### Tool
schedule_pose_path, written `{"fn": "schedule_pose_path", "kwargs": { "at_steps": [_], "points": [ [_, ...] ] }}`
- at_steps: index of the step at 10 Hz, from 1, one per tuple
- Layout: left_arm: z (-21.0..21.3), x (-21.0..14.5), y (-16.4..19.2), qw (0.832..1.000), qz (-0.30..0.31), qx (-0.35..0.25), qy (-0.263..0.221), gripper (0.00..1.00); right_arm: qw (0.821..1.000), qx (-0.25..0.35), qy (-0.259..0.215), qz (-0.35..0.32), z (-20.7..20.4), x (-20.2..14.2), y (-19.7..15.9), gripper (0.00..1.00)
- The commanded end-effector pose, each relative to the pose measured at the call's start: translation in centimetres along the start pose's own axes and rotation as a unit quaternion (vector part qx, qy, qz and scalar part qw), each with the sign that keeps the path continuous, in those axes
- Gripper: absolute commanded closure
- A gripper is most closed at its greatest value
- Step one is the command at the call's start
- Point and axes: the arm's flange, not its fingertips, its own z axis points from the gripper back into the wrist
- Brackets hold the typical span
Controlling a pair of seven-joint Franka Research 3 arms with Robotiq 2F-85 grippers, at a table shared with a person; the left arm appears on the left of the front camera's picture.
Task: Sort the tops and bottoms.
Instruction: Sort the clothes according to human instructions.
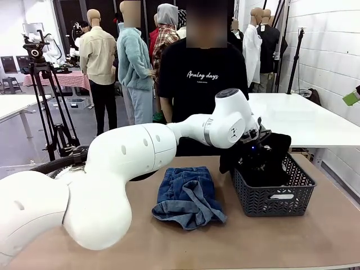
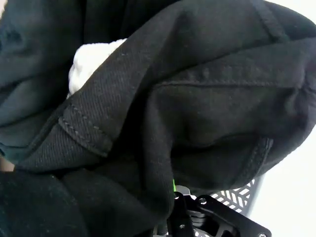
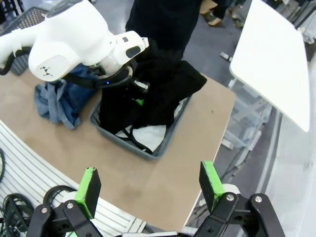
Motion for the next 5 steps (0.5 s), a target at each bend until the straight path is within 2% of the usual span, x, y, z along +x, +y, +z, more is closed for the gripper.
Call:
{"fn": "schedule_pose_path", "kwargs": {
  "at_steps": [1, 5],
  "points": [
    [-3.3, 1.7, -1.5, 0.998, 0.007, 0.040, 0.052, 1.00, 1.000, -0.003, 0.002, 0.002, -0.1, 0.1, 0.0, 0.00],
    [-2.3, 1.1, -2.4, 0.998, -0.006, 0.062, 0.024, 1.00, 1.000, -0.003, 0.002, 0.002, -0.1, 0.1, 0.0, 0.00]
  ]
}}
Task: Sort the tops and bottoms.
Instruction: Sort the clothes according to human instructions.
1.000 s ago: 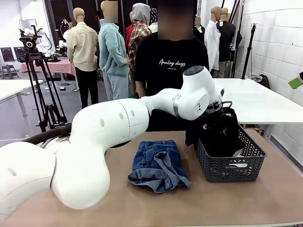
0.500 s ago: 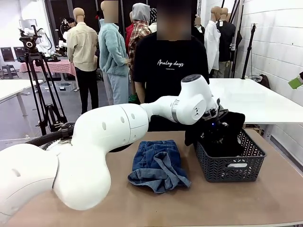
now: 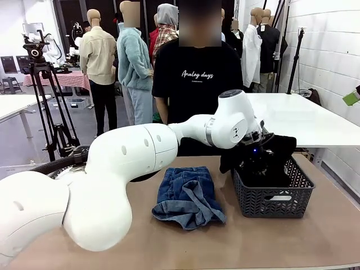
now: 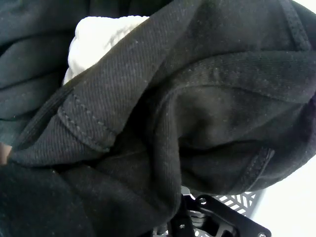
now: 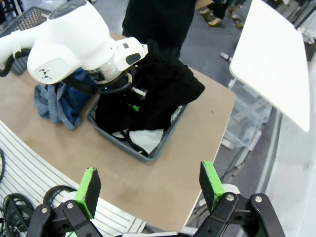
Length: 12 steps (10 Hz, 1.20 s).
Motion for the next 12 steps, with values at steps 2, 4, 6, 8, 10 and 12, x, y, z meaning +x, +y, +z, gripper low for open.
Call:
{"fn": "schedule_pose_path", "kwargs": {
  "at_steps": [2, 4, 6, 8, 10, 12],
  "points": [
    [-1.0, 2.4, -2.6, 0.999, 0.035, 0.035, -0.002, 0.84, 1.000, -0.003, 0.002, 0.002, -0.1, 0.1, 0.0, 0.00],
    [-0.5, 2.2, -2.9, 0.999, 0.031, 0.036, -0.007, 0.47, 1.000, -0.003, 0.002, 0.002, -0.1, 0.1, 0.0, 0.00],
    [-0.3, 2.2, -3.0, 0.999, 0.034, 0.035, -0.017, 0.11, 1.000, -0.003, 0.002, 0.002, -0.1, 0.1, 0.0, 0.00],
    [0.2, 1.5, -3.9, 0.999, 0.014, 0.031, -0.024, 0.00, 1.000, -0.003, 0.002, 0.002, -0.1, 0.1, 0.0, 0.00],
    [1.0, 1.2, -4.9, 0.999, -0.004, 0.027, -0.032, 0.00, 1.000, -0.003, 0.002, 0.002, -0.1, 0.1, 0.0, 0.00],
    [1.5, -1.3, -1.4, 1.000, 0.007, 0.008, -0.018, 0.00, 1.000, -0.003, 0.002, 0.002, -0.1, 0.1, 0.0, 0.00]
  ]
}}
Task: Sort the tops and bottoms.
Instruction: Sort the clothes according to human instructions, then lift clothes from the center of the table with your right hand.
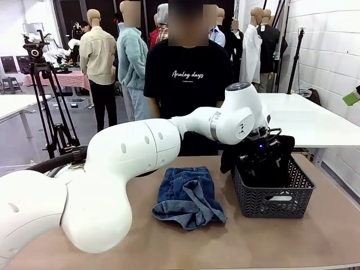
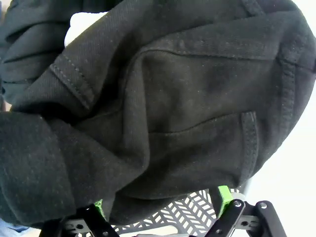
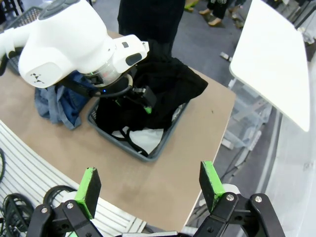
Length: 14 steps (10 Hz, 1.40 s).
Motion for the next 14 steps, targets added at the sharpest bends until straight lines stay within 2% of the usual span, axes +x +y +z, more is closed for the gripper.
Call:
{"fn": "schedule_pose_path", "kwargs": {
  "at_steps": [1, 10, 12, 14],
  "points": [
    [-0.5, 0.4, 0.5, 1.000, 0.007, 0.001, 0.005, 0.00, 1.000, -0.003, 0.002, 0.002, -0.1, 0.1, 0.0, 0.00],
    [-0.3, 0.1, 0.2, 1.000, 0.002, 0.001, 0.002, 0.00, 1.000, -0.003, 0.002, 0.002, -0.1, 0.1, 0.0, 0.00],
    [4.3, -1.4, -2.7, 0.997, -0.031, 0.062, -0.016, 0.00, 1.000, -0.003, 0.002, 0.002, -0.1, 0.1, 0.0, 0.00],
    [8.9, -1.9, -4.9, 0.994, -0.069, 0.075, -0.044, 0.00, 1.000, -0.003, 0.002, 0.002, -0.1, 0.1, 0.0, 0.00]
  ]
}}
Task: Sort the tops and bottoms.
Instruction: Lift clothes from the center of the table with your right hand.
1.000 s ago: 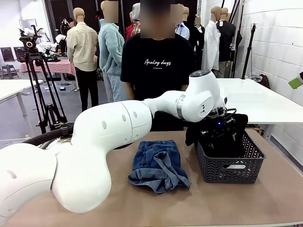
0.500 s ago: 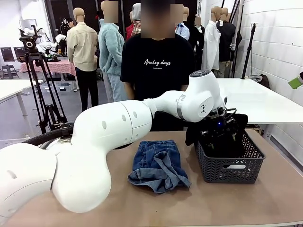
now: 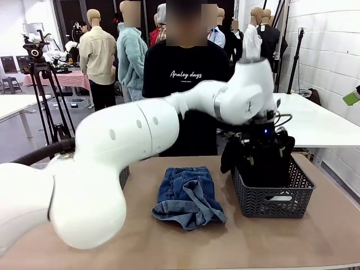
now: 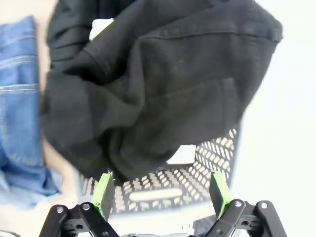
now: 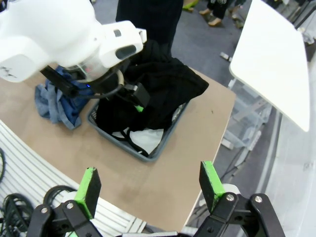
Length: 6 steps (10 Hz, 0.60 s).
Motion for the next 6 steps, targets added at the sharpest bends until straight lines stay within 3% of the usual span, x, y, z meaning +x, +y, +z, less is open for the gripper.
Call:
{"fn": "schedule_pose_path", "kwargs": {
  "at_steps": [1, 2, 3, 4, 6],
  "points": [
    [3.8, 0.6, -2.7, 0.998, -0.040, 0.039, -0.023, 0.00, 1.000, -0.003, 0.002, 0.002, -0.1, 0.1, 0.0, 0.00],
    [6.2, 0.1, -2.3, 0.995, -0.036, 0.088, -0.002, 0.00, 1.000, -0.003, 0.002, 0.002, -0.1, 0.1, 0.0, 0.00],
    [7.6, 0.0, -1.3, 0.995, -0.038, 0.091, 0.033, 0.00, 1.000, -0.003, 0.002, 0.002, -0.1, 0.1, 0.0, 0.00],
    [9.3, -0.4, 1.2, 0.992, -0.056, 0.077, 0.083, 0.00, 1.000, -0.003, 0.002, 0.002, -0.1, 0.1, 0.0, 0.00],
    [12.0, -3.2, 4.7, 0.991, -0.090, 0.042, 0.090, 0.00, 1.000, -0.003, 0.002, 0.002, -0.1, 0.1, 0.0, 0.00]
  ]
}}
